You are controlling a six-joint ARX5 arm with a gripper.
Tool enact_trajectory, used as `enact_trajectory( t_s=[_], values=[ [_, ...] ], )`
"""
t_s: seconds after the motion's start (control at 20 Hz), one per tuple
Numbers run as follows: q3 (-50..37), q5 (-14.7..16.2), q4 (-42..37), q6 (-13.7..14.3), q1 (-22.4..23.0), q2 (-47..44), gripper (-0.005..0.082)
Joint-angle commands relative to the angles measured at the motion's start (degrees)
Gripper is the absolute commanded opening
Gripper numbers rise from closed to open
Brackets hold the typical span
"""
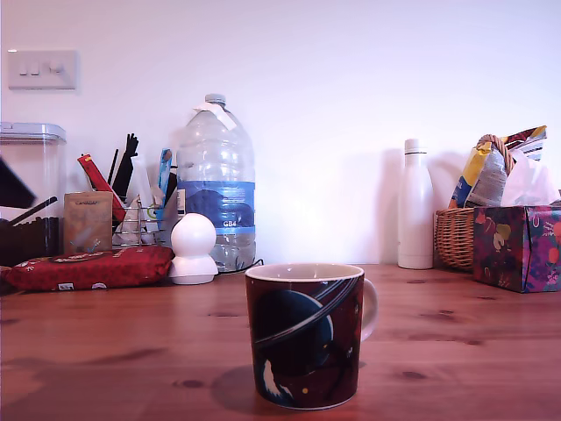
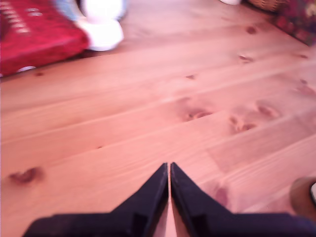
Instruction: Pick up the coffee capsules from the table one by one and drop them inside the nearest coffee cup
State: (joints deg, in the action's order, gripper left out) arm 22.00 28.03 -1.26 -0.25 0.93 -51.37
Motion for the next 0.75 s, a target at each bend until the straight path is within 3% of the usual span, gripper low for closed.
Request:
enact_trajectory(
  t_s=[0.0,0.15,0.4,0.6,0.7],
  values=[
    [-1.62,-0.74,-0.15,-1.97,-0.28,5.73,-0.0018],
    [-2.49,-4.07,4.85,-4.42,-0.11,15.50,-0.0019],
    [-2.49,-8.09,15.04,-4.70,-0.02,30.88,-0.0019],
    [-2.49,-12.28,17.59,-5.44,-0.02,36.65,-0.0019],
    [-2.49,-12.31,17.53,-5.38,-0.02,37.27,-0.0019]
  ],
)
